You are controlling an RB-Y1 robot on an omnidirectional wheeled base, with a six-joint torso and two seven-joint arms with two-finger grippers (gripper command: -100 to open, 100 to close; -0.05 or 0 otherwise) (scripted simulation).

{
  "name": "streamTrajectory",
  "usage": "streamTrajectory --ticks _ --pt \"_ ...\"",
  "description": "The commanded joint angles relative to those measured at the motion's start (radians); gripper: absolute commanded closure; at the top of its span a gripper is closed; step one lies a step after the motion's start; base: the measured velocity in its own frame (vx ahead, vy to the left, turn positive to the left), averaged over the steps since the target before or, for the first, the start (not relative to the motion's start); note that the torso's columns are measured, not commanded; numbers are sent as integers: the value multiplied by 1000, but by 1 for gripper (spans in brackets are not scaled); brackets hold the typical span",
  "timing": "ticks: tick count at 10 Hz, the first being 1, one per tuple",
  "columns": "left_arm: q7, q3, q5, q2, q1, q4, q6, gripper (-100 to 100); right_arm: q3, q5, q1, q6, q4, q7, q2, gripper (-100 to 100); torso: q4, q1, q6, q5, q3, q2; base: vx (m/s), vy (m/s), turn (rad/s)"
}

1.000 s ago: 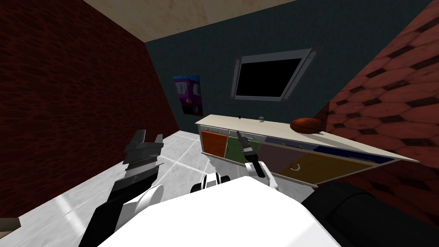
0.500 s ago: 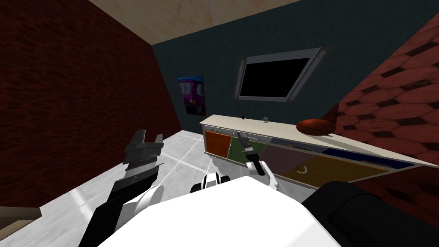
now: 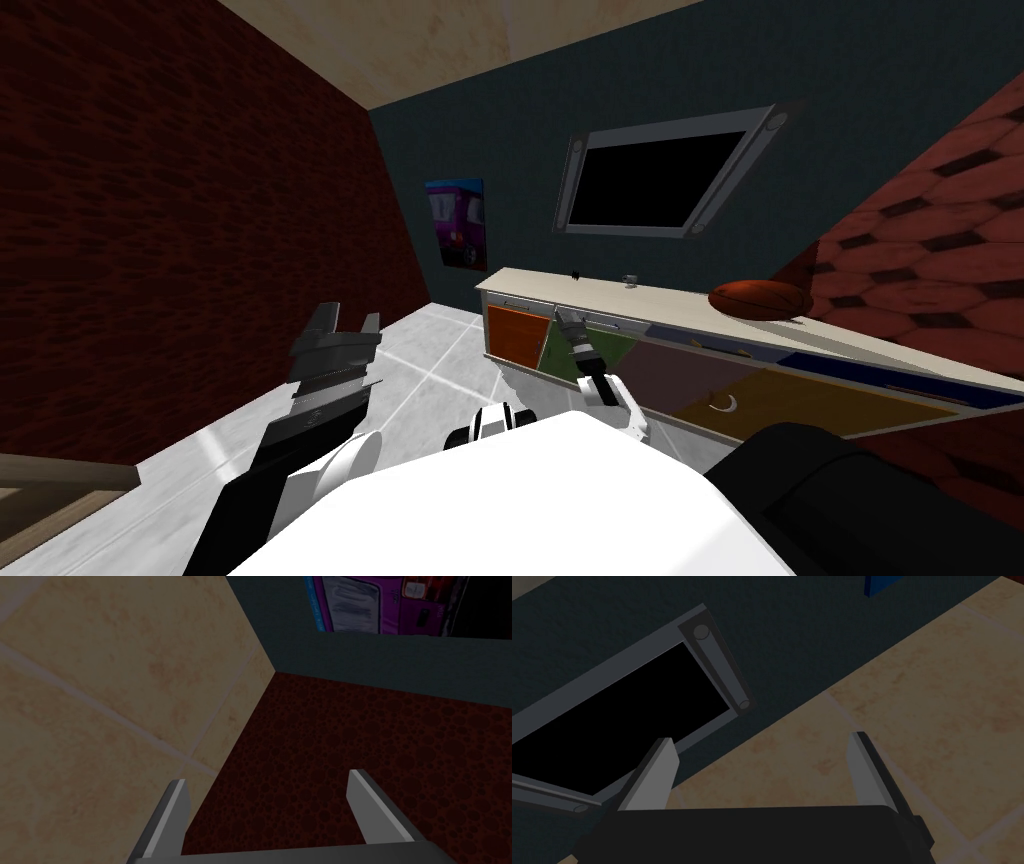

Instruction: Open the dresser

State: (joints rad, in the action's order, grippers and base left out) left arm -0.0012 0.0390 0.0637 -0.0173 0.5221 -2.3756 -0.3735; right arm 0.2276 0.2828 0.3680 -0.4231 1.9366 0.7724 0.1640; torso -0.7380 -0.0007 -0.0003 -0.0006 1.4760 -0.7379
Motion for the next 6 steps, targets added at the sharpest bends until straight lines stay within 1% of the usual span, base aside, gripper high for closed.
streamTrajectory --ticks 1,2,3,4,5,6 --pt "0 0 0 0 0 0 0 0 10 10 -7 -1 -18 57 -2 -100 0 1 0 1 0 0 11 48 -10" --pt "0 0 0 0 0 0 0 0 36 28 -21 -2 -55 97 1 -100 0 -2 1 0 0 -1 17 105 66" --pt "0 0 0 0 0 0 0 0 36 28 -21 -2 -55 121 1 -100 0 2 0 1 0 0 22 115 49" --pt "0 0 0 0 0 0 0 0 36 28 -21 -2 -55 127 1 -100 0 2 0 1 0 0 17 57 2" --pt "0 0 0 0 0 0 0 0 62 45 -35 -2 -93 167 4 -100 0 -1 0 0 0 0 33 99 79" --pt "0 0 0 0 0 0 0 0 62 45 -35 -2 -93 193 4 -100 0 1 0 0 0 1 27 110 43"
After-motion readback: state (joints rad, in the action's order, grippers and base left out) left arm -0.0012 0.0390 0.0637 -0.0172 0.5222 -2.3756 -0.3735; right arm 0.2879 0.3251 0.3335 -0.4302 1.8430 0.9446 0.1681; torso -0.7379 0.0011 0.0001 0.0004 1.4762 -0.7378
